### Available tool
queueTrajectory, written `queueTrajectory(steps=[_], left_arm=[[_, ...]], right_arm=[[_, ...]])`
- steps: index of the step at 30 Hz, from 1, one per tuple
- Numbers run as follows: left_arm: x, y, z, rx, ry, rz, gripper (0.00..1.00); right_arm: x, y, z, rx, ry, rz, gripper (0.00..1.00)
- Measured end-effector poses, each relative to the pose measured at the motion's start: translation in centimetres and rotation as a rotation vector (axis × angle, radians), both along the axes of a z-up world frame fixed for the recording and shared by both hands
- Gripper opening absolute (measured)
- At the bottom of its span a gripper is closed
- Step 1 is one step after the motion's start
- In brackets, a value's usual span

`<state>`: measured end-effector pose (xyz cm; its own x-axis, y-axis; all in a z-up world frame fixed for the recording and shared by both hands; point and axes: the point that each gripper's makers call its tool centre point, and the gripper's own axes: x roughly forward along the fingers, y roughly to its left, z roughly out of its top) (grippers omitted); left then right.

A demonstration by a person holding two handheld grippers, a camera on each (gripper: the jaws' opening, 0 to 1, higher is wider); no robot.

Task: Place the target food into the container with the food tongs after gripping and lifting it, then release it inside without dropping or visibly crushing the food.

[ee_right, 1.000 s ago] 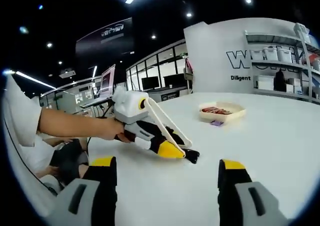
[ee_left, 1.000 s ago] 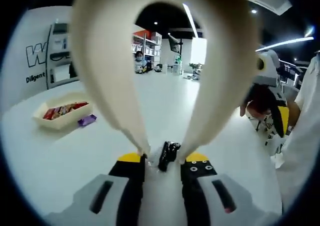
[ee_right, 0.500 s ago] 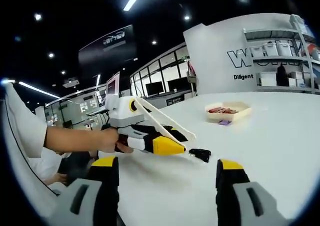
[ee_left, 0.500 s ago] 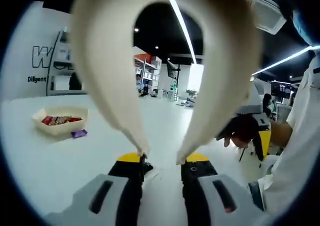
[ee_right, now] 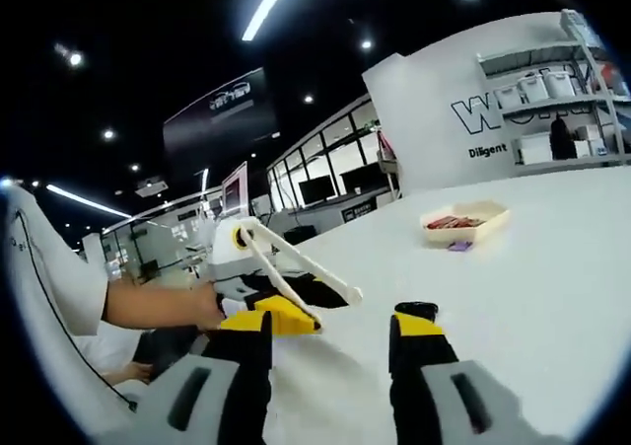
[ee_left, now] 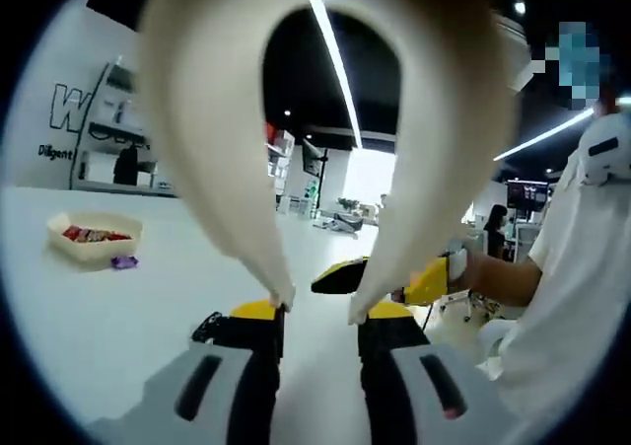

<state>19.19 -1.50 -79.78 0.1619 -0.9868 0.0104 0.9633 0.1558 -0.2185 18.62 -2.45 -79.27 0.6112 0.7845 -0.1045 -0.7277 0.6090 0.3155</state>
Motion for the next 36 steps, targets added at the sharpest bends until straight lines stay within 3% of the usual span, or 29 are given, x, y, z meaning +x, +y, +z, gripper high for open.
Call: queueTrajectory(steps=[5, 11, 26, 29, 30, 34, 36], left_arm=[[-2.9, -0.5, 0.4, -0.028, 0.002, -0.09, 0.28], [-3.2, -0.5, 0.3, -0.039, 0.026, -0.105, 0.28], [-4.0, -0.7, 0.7, -0.091, 0.084, -0.149, 0.28], [-4.1, -0.7, 0.4, -0.079, 0.077, -0.152, 0.28], [-4.2, -0.7, 0.4, -0.083, 0.078, -0.156, 0.29], [-4.3, -0.5, 0.8, -0.117, 0.071, -0.167, 0.29], [-4.3, -0.5, 0.9, -0.124, 0.066, -0.166, 0.3]], right_arm=[[0.3, -0.3, 0.3, 0.04, 0.013, 0.028, 0.14], [-0.8, 0.3, 0.2, 0.055, 0.001, 0.082, 0.0], [-2.5, 0.9, -0.3, -0.008, -0.067, 0.169, 0.0], [-2.6, 0.9, -0.5, -0.051, -0.112, 0.175, 0.0], [-2.4, 0.9, -0.3, -0.074, -0.166, 0.18, 0.0], [-2.6, 0.9, 0.1, -0.01, -0.105, 0.18, 0.0], [-2.5, 1.0, 0.1, -0.022, -0.108, 0.179, 0.0]])
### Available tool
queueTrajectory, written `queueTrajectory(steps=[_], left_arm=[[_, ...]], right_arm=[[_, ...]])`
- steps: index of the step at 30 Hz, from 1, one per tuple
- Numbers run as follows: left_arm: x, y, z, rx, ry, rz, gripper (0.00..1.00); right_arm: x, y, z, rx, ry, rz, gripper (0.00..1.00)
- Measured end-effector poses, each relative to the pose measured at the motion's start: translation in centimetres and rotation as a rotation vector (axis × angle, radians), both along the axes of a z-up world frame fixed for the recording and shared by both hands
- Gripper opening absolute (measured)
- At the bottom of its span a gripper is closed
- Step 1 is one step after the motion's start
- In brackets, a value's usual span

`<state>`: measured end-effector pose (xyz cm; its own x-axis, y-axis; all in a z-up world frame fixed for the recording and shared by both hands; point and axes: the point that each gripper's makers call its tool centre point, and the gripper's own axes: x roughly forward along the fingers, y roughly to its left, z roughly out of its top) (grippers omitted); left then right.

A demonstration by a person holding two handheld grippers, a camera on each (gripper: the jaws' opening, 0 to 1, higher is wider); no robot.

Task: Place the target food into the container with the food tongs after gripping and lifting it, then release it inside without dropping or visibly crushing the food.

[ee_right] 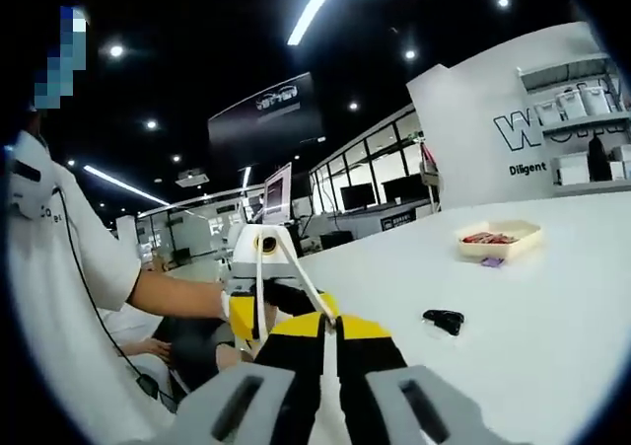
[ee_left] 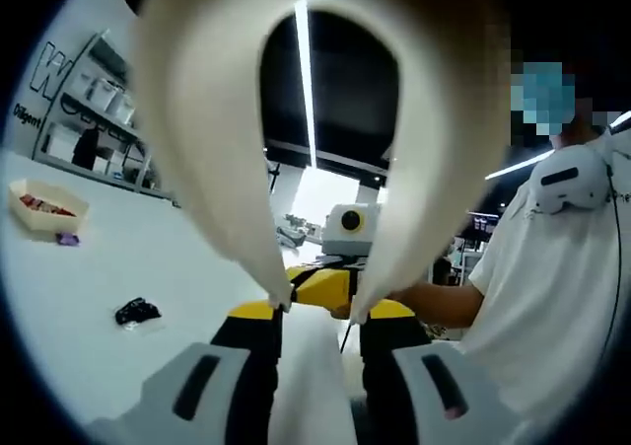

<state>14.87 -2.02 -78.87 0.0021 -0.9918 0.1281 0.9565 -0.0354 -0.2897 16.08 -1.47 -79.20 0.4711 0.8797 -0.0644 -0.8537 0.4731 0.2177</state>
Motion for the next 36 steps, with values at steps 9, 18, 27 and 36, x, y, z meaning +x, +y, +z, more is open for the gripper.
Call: queueTrajectory(steps=[9, 18, 27, 36], left_arm=[[0.9, 0.4, 0.0, -0.013, -0.033, 0.041, 0.34], [1.4, 0.6, 0.1, -0.024, -0.025, 0.06, 0.34], [1.5, 0.8, 0.5, -0.05, -0.048, 0.073, 0.34], [1.6, 0.6, 0.1, -0.028, -0.057, 0.089, 0.3]], right_arm=[[0.4, -0.2, 0.2, -0.003, 0.009, -0.022, 0.0], [0.6, 0.1, -1.0, 0.082, 0.199, -0.016, 0.0], [0.9, 0.8, -1.4, 0.103, 0.203, -0.005, 0.0], [1.4, 0.9, -1.7, 0.087, 0.181, -0.018, 0.0]])
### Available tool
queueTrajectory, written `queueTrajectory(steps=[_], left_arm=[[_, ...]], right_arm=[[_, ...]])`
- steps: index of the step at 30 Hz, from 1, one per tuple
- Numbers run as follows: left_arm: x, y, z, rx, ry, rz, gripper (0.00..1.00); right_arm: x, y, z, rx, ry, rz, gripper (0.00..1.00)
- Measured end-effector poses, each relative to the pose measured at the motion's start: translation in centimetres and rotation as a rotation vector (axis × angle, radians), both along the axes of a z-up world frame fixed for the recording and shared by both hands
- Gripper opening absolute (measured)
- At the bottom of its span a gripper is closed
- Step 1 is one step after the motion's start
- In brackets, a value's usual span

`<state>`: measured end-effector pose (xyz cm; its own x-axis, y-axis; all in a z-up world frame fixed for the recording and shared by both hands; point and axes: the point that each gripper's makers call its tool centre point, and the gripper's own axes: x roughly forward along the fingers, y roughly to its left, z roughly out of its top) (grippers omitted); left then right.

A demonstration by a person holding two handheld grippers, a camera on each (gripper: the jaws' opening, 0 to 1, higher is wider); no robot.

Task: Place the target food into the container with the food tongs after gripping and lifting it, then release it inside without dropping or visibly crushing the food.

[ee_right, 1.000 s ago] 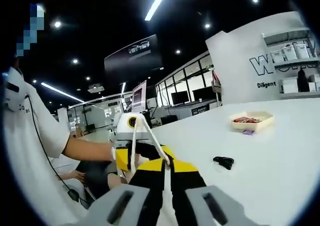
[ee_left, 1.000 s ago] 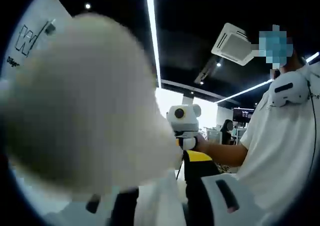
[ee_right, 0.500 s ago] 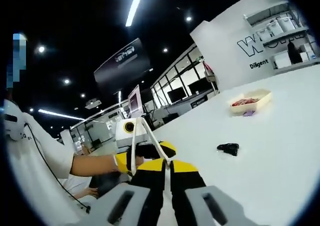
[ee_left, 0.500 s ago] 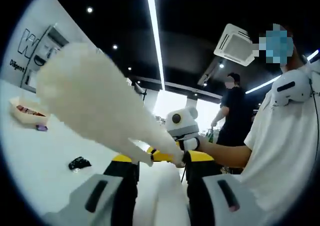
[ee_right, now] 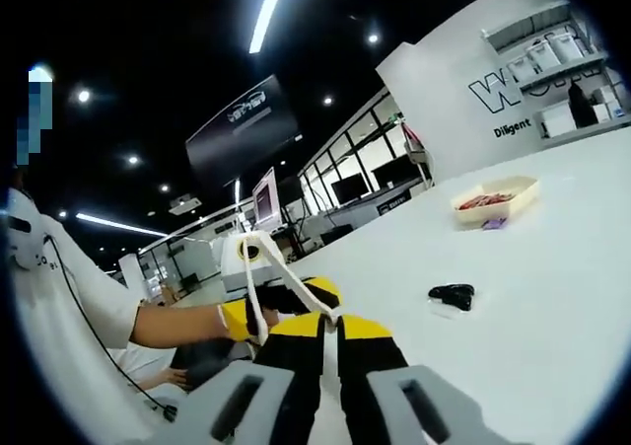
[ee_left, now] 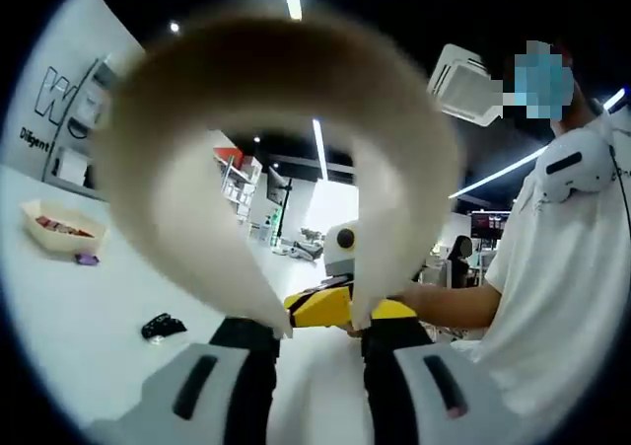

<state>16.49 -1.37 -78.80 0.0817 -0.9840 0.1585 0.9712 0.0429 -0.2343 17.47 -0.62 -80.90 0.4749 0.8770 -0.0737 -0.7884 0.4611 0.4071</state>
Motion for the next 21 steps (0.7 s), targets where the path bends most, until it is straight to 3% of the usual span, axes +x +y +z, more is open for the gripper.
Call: queueTrajectory(steps=[3, 6, 13, 21], left_arm=[[0.17, -0.1, -0.39, 0.016, 0.044, -0.006, 0.29], [0.03, -0.21, -0.5, 0.03, 0.007, 0.013, 0.29], [0.54, 0.06, -0.59, 0.03, 0.039, 0.024, 0.3], [0.72, 0.29, -0.23, 0.012, 0.037, 0.041, 0.27]], right_arm=[[-0.12, -0.04, -0.44, -0.005, 0.017, -0.009, 0.0], [0.08, -0.03, -0.63, 0.0, 0.019, -0.021, 0.0], [0.32, 0.41, -1.13, 0.023, 0.051, -0.044, 0.0], [0.31, 0.41, -0.65, 0.055, 0.062, -0.042, 0.0]])
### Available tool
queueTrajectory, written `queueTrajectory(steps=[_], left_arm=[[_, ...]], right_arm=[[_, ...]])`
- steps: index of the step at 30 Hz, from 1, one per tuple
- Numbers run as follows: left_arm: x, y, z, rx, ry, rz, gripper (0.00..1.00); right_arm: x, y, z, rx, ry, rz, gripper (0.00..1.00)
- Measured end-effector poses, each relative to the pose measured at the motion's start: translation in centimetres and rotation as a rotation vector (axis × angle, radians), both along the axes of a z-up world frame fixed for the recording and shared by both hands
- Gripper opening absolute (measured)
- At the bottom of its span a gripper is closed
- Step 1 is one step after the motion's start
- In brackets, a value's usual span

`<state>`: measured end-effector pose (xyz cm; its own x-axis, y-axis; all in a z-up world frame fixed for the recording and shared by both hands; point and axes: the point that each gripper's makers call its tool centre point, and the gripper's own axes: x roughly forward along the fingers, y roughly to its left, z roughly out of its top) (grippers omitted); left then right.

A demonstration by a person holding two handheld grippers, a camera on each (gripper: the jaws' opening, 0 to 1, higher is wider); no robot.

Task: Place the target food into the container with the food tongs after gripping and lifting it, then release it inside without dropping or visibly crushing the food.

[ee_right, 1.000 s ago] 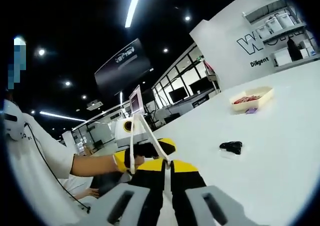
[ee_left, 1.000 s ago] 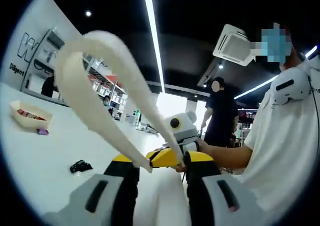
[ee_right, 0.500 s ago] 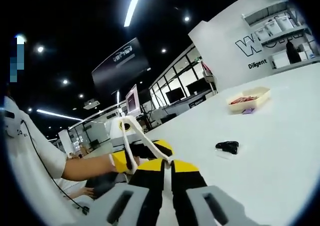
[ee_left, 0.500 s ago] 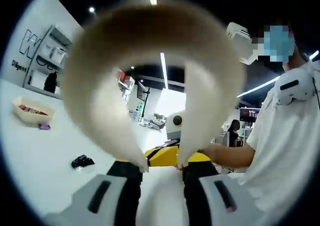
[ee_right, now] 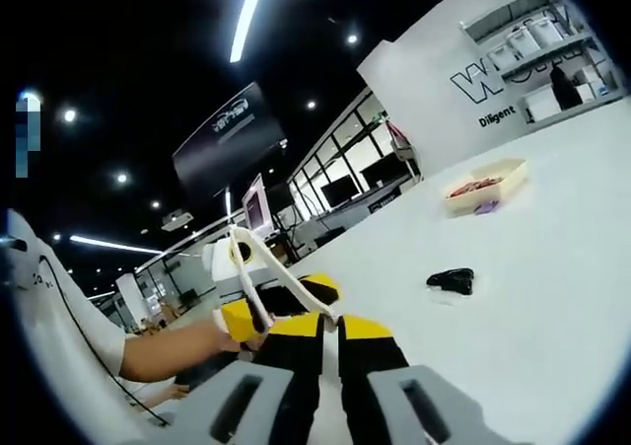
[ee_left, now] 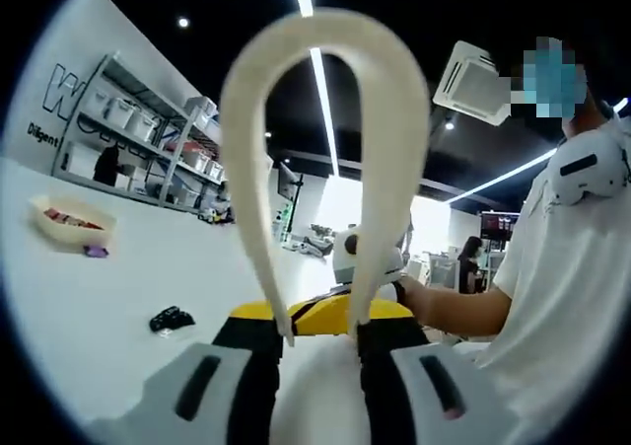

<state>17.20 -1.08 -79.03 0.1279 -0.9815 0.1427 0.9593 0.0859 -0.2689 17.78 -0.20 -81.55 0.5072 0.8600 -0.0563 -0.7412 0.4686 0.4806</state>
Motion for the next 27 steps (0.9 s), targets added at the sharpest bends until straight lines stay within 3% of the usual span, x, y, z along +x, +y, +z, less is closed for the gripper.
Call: queueTrajectory(steps=[2, 3, 6, 12, 15, 17, 20, 22, 27], left_arm=[[0.1, 0.1, 0.1, -0.006, 0.007, 0.009, 0.26], [0.3, 0.1, 0.2, -0.013, 0.007, 0.019, 0.26], [0.3, 0.3, 0.3, -0.023, 0.011, 0.023, 0.27], [0.6, 0.5, 0.5, -0.034, 0.01, 0.031, 0.27], [0.5, 0.5, 0.7, -0.044, 0.01, 0.024, 0.27], [0.9, 0.7, 0.5, -0.036, 0.007, 0.045, 0.27], [0.7, 0.6, 0.7, -0.048, 0.02, 0.033, 0.28], [0.7, 0.7, 0.8, -0.056, 0.022, 0.029, 0.28], [0.4, 0.6, 0.9, -0.06, 0.03, 0.013, 0.28]], right_arm=[[0.2, -0.1, 0.1, 0.018, 0.029, -0.023, 0.0], [0.2, -0.3, 0.0, 0.0, 0.005, -0.017, 0.0], [0.3, -0.9, 0.5, -0.085, -0.146, -0.038, 0.0], [-2.0, -1.0, 1.9, -0.073, -0.208, 0.045, 0.0], [-2.5, -1.2, 3.0, -0.092, -0.33, 0.072, 0.0], [-3.1, -0.9, 3.0, -0.065, -0.275, 0.114, 0.0], [-3.2, -1.0, 3.4, -0.051, -0.291, 0.119, 0.0], [-2.9, -0.7, 2.9, -0.087, -0.288, 0.122, 0.0], [-3.2, 0.1, 2.5, -0.094, -0.29, 0.164, 0.01]])
